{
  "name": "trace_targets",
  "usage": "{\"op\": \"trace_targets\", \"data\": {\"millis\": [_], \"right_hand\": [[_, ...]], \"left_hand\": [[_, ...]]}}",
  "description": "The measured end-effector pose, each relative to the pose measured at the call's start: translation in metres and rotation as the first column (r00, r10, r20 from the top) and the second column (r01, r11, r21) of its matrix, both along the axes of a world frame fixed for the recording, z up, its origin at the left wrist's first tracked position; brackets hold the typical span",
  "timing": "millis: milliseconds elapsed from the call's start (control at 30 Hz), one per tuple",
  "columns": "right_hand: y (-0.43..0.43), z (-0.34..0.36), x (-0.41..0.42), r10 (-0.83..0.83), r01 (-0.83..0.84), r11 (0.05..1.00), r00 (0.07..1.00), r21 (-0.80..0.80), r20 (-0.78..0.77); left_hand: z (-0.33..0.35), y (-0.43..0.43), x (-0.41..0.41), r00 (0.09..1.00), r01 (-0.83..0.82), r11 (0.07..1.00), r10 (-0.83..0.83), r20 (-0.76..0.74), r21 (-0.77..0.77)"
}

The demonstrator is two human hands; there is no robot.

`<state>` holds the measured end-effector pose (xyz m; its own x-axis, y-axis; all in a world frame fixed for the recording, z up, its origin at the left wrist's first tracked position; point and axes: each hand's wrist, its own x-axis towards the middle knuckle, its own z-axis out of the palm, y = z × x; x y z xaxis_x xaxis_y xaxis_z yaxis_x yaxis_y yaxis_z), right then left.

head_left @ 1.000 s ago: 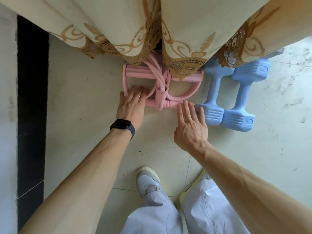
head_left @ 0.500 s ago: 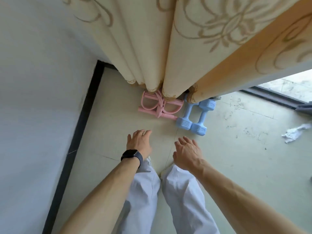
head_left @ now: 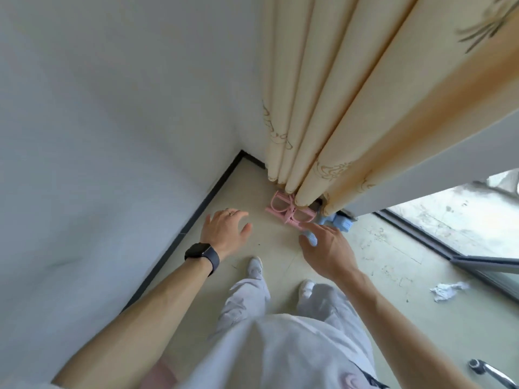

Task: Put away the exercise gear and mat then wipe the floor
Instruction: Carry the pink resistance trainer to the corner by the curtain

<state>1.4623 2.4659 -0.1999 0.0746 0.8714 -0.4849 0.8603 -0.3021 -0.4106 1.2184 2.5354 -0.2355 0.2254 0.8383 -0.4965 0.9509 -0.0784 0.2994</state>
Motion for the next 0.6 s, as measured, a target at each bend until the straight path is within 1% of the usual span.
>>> {"op": "trace_targets", "data": {"millis": [67, 133, 167, 233, 300, 433, 533, 600], "right_hand": [[0.001, 0.031, -0.01, 0.069, -0.064, 0.994, 0.996, 0.092, -0.059], [0.004, 0.05, -0.018, 0.188, -0.17, 0.969, 0.978, 0.182, -0.086], [0.008, 0.059, -0.022, 0.249, -0.229, 0.948, 0.966, 0.221, -0.068], [0.013, 0.08, -0.03, 0.351, -0.329, 0.9, 0.936, 0.286, -0.03], [0.012, 0.099, -0.04, 0.47, -0.435, 0.83, 0.882, 0.35, -0.019], [-0.01, 0.132, -0.062, 0.688, -0.624, 0.66, 0.726, 0.419, -0.002], [-0.05, 0.15, -0.084, 0.763, -0.651, 0.583, 0.645, 0.487, -0.051], [-0.087, 0.167, -0.104, 0.834, -0.685, 0.486, 0.55, 0.543, -0.054]], "left_hand": [[0.032, -0.016, -0.014, 0.994, -0.104, 0.993, 0.102, 0.037, 0.057], [0.061, -0.036, -0.028, 0.973, -0.23, 0.966, 0.225, 0.058, 0.116], [0.074, -0.048, -0.036, 0.962, -0.272, 0.951, 0.268, 0.048, 0.148], [0.098, -0.077, -0.049, 0.948, -0.308, 0.93, 0.319, -0.022, 0.203], [0.117, -0.114, -0.06, 0.908, -0.384, 0.885, 0.414, -0.068, 0.264], [0.145, -0.212, -0.067, 0.74, -0.605, 0.682, 0.672, -0.027, 0.411], [0.164, -0.295, -0.064, 0.617, -0.7, 0.558, 0.787, -0.018, 0.446], [0.183, -0.351, -0.062, 0.533, -0.736, 0.479, 0.846, -0.027, 0.478]]}}
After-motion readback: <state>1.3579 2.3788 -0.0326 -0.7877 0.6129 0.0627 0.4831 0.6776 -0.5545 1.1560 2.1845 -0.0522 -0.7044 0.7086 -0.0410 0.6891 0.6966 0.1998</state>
